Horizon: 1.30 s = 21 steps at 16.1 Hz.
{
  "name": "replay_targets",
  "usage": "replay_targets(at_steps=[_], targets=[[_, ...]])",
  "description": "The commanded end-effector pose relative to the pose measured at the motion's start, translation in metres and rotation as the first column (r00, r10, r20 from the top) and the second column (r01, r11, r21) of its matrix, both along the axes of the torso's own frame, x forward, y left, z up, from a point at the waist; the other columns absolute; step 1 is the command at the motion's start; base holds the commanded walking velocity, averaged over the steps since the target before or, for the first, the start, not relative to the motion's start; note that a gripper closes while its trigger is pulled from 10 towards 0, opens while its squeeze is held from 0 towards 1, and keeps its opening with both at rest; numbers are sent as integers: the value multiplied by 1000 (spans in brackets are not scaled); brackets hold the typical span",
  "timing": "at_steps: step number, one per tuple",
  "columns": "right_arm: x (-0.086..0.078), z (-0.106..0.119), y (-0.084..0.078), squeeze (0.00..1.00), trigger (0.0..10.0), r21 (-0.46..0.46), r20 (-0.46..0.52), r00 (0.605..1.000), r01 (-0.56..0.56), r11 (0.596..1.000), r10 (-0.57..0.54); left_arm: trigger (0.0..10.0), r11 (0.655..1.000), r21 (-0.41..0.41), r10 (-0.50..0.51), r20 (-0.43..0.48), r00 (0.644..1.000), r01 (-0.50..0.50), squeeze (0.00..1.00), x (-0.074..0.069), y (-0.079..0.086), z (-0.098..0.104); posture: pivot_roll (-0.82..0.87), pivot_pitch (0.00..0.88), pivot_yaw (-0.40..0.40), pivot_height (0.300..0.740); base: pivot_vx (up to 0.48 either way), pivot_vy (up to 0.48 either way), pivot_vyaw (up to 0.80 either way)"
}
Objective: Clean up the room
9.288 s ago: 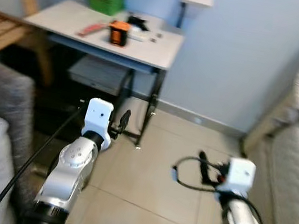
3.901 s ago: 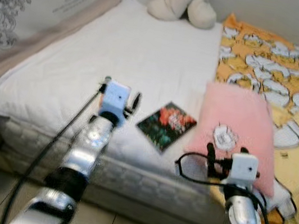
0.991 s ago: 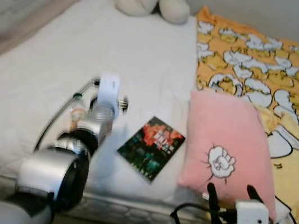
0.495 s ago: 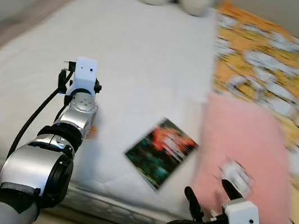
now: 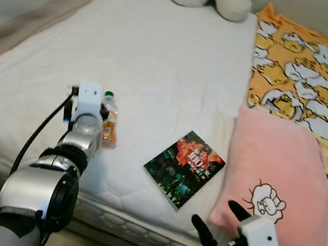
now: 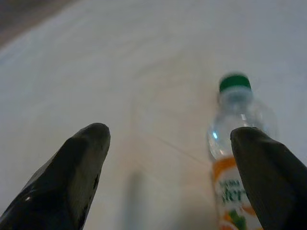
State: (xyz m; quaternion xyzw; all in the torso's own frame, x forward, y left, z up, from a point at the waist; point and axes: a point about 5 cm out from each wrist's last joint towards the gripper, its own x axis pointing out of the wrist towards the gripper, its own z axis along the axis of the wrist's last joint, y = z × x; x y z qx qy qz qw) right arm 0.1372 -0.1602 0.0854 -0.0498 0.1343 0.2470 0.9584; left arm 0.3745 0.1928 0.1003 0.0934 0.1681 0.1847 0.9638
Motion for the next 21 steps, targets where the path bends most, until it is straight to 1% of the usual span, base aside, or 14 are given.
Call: replay_targets(at_steps=[1,3,4,5,6,7,8,10,12,15,19,20,21], targets=[[-2,3,-2,0,10000,2,-6,1000,0,1000,0,10000,1000,12,-21,41,999,21,0,6,-6,10,-291,88,-111,740,0,0,0],[-6,1,1,0,10000,10,-25,1000,-6,1000,6,10000,999,5,-41,44,998,41,0,6,-11,9,-289,91,-108,740,0,0,0],[-8,0,4,0,10000,16,-36,999,-9,1000,10,10000,998,-29,-57,15,998,57,0,3,-15,1,-295,95,-105,740,0,0,0],[-9,-1,4,0,10000,18,-40,999,-10,1000,11,10000,997,-42,-62,4,998,62,0,1,-17,-2,-295,95,-105,740,0,0,0],[-11,-1,5,0,10000,20,-47,999,-10,1000,11,10000,993,-81,-90,-17,996,89,0,-1,-24,-8,-303,101,-104,740,0,0,0],[-12,0,4,0,10000,22,-49,999,-11,1000,12,10000,986,-110,-127,-11,992,125,0,0,-31,-8,-307,105,-104,740,0,0,0],[-13,0,5,0,10000,31,-53,998,-23,999,25,10000,980,-122,-161,-6,987,159,0,2,-37,-6,-309,106,-104,740,0,0,0],[-16,-1,8,0,10000,36,-68,997,-40,999,42,10000,975,-129,-184,-24,983,179,0,1,-41,-9,-310,108,-103,740,0,0,0],[-19,-2,10,0,10000,37,-80,995,-49,998,52,10000,970,-157,-194,-43,980,185,0,-1,-45,-14,-314,113,-101,740,0,0,0],[-22,-2,11,0,10000,35,-96,994,-53,998,56,10000,960,-205,-216,-104,971,192,0,-10,-50,-30,-326,119,-99,740,0,0,0],[-25,-3,11,0,10000,33,-109,992,-57,998,61,10000,955,-195,-249,-129,960,222,0,-15,-58,-38,-335,122,-100,740,0,0,0],[-27,-2,13,0,10000,38,-114,991,-65,997,69,10000,940,-192,-313,-150,938,283,0,-18,-68,-42,-340,120,-101,740,0,0,0],[-28,-2,14,0,10000,40,-114,990,-75,996,79,10000,940,-184,-317,-162,935,287,0,-19,-68,-43,-343,118,-100,740,0,0,0]])
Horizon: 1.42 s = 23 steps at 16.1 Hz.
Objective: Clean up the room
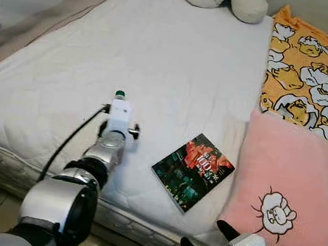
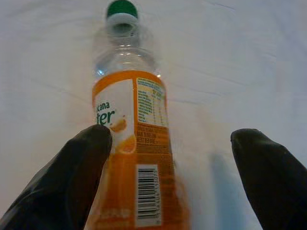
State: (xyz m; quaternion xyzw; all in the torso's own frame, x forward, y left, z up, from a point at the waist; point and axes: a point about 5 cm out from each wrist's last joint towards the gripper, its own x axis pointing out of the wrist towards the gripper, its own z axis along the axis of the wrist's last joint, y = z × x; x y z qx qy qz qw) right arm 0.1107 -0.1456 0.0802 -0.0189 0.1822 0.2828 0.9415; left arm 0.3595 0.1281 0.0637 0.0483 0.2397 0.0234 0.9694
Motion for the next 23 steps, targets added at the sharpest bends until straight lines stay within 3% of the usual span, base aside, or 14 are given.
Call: replay_targets(at_steps=[1,5,6,7,15,17,18,19,21,23], targets=[[-2,3,0,0,10000,-9,0,1000,-18,1000,18,10000,999,19,-31,-45,999,32,0,-5,-3,-8,-344,117,-98,740,0,0,0],[-4,2,0,0,10000,-14,-13,999,-29,999,29,10000,991,27,-123,-157,980,128,0,-17,-7,-25,-344,117,-97,740,0,0,0],[-4,2,0,0,10000,-15,-15,999,-30,999,30,4353,988,33,-145,-173,974,153,0,-19,-8,-27,-346,117,-101,740,0,0,0],[-4,2,-1,0,10000,-17,-18,999,-28,999,28,0,986,45,-154,-169,973,163,0,-18,-7,-26,-344,116,-101,740,0,0,0],[-2,-2,-2,0,10000,-31,-31,999,-23,999,22,0,984,33,-169,-169,971,177,0,-21,-7,-29,-336,111,-104,740,0,0,0],[6,-6,-3,0,10000,-36,-19,1000,-17,999,16,0,983,-13,-184,-60,981,183,0,-7,-14,-11,-316,84,-87,740,0,0,0],[12,-6,-4,0,10000,-36,-4,1000,-3,999,3,0,970,-10,-241,36,970,242,0,3,-24,8,-302,73,-81,740,0,0,0],[15,-7,-5,0,10000,-33,1,1000,6,999,-6,0,963,3,-270,72,960,271,0,7,-27,15,-284,61,-78,740,0,0,0],[34,-13,-3,0,10000,-26,26,1000,2,1000,-2,0,947,-29,-307,213,927,320,0,16,-26,37,-215,8,-68,740,0,0,0],[47,-15,0,0,10000,-18,52,999,-8,1000,9,0,936,-44,-326,272,905,350,0,17,-24,44,-185,0,-57,740,0,0,0]])
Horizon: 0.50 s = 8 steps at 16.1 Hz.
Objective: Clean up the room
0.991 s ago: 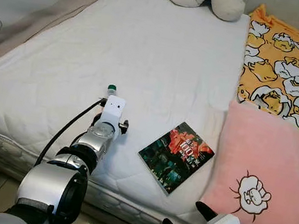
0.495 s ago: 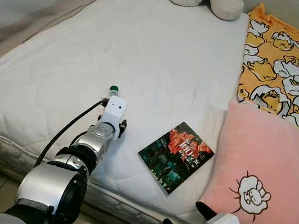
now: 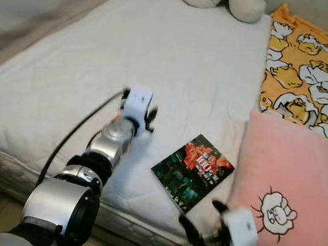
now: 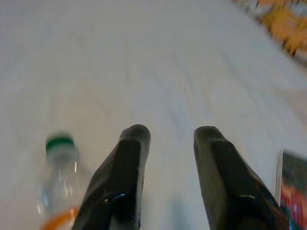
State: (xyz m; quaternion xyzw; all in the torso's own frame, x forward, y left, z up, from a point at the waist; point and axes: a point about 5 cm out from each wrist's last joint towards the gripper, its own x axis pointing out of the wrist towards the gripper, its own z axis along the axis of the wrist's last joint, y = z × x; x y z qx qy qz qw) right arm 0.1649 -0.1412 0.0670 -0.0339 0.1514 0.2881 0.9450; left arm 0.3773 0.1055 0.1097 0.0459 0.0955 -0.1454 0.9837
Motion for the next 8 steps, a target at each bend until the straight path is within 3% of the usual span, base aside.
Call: replay_targets(at_steps=[1,2,3,4,5,7,8], targets=[[3,-4,-3,0,10000,-7,2,1000,10,1000,-10,0,1000,-9,-15,9,1000,15,0,-2,3,-2,-156,0,-44,740,0,0,0],[13,-4,-3,0,10000,-4,24,1000,17,1000,-17,0,1000,-12,-15,30,999,15,0,-2,7,0,-133,0,-35,740,0,0,0],[23,-5,-2,0,10000,-3,45,999,31,1000,-30,0,1000,2,-25,115,993,25,0,-2,9,9,-102,0,-25,740,0,0,0],[32,-4,-1,0,10000,5,73,996,47,999,-47,0,998,28,46,176,983,-51,0,0,18,17,-89,0,-22,740,0,0,0],[38,1,1,0,10000,35,114,991,69,997,-72,10000,989,27,136,184,973,-144,1000,1,30,17,-84,0,-18,740,0,0,0],[36,11,5,0,10000,104,152,987,46,994,-61,10000,957,66,274,107,956,-282,1000,0,52,4,-88,0,-25,740,0,0,0],[34,11,6,0,10000,105,151,987,35,994,-51,10000,951,91,286,94,954,-294,1000,-1,54,1,-91,0,-26,740,0,0,0]])
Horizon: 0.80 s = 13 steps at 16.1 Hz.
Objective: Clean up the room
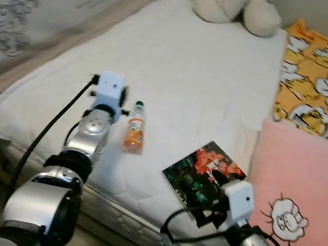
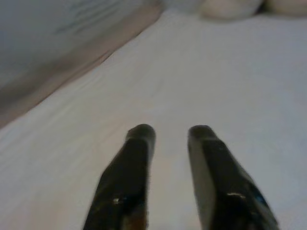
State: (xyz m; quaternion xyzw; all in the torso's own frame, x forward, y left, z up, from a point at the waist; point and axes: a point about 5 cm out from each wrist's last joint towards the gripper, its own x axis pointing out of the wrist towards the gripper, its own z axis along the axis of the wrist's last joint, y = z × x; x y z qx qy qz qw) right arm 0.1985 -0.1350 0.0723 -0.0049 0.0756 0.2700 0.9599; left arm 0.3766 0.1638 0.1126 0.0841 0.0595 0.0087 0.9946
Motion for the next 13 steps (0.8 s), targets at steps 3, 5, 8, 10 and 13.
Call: replay_targets(at_steps=[3,5,8,10,13], targets=[[-11,-3,-7,0,10000,-11,-15,999,-34,999,34,10000,999,-27,-31,-109,994,28,1000,1,-16,-10,-121,0,-43,740,0,0,0],[-20,-5,-6,0,10000,-28,-20,1000,-24,999,24,10000,997,-9,-78,-107,991,77,1000,4,-26,-5,-152,0,-30,740,0,0,0],[-35,-8,-5,0,10000,-29,-37,999,1,1000,-2,10000,981,-34,-194,-31,981,193,1000,7,-45,6,-178,0,-10,740,0,0,0],[-44,-11,-3,0,10000,-30,-54,998,10,1000,-11,10000,968,-45,-247,19,969,247,1000,4,-54,7,-187,8,-3,740,0,0,0],[-50,-12,-2,0,10000,-37,-65,998,15,999,-17,10000,976,-10,-217,-2,976,217,1000,-1,-51,-4,-193,23,-11,740,0,0,0]])
